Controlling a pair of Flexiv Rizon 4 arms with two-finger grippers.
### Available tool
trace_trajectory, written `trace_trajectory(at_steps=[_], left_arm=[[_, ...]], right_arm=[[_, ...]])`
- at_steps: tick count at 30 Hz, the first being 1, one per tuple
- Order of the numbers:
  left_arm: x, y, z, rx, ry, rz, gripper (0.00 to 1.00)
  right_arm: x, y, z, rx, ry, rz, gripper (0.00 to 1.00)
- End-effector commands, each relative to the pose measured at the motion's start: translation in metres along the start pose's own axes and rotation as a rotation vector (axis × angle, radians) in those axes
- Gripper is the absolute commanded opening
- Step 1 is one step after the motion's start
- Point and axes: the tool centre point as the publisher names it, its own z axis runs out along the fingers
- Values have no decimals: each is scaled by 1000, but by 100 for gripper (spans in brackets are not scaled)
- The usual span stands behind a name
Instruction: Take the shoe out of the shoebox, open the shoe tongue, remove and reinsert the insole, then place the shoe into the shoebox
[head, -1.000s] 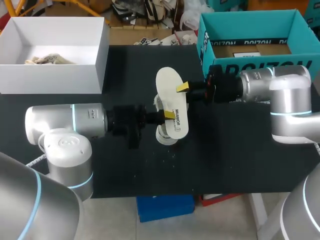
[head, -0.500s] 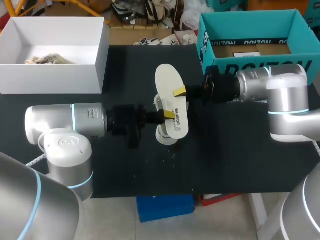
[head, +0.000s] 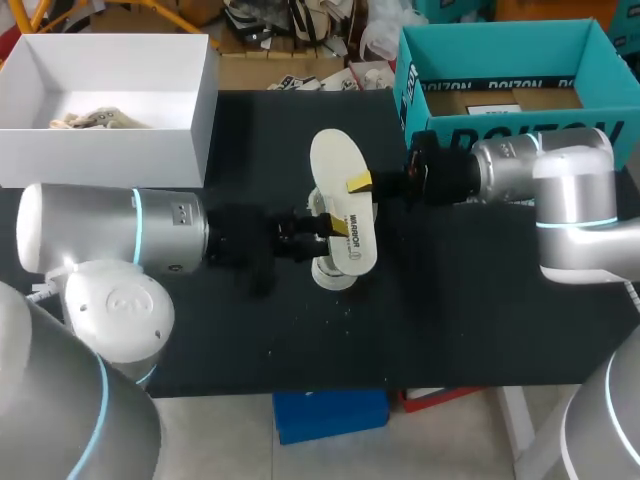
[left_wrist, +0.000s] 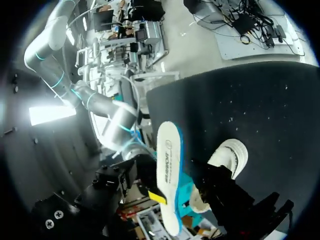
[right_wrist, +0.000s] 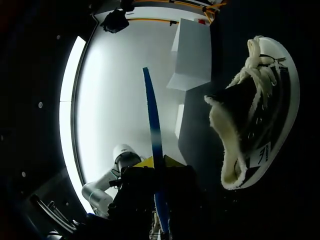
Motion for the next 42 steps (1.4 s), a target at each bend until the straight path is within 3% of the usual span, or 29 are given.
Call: trace_trajectory(at_steps=[1, 4, 9, 24, 42], left_arm=[[-12, -11, -49, 35, 559, -55, 100], [-18, -12, -59, 41, 679, -94, 100], [-43, -6, -64, -16, 843, -78, 100], [-43, -6, -64, -16, 843, -78, 100], [-47, -6, -17, 79, 978, 10, 100]], right_arm=[[-1, 1, 1, 1, 0, 1, 0], [-1, 1, 1, 1, 0, 1, 0], [-1, 1, 1, 1, 0, 1, 0], [-1, 1, 1, 1, 0, 1, 0], [-1, 1, 1, 1, 0, 1, 0]])
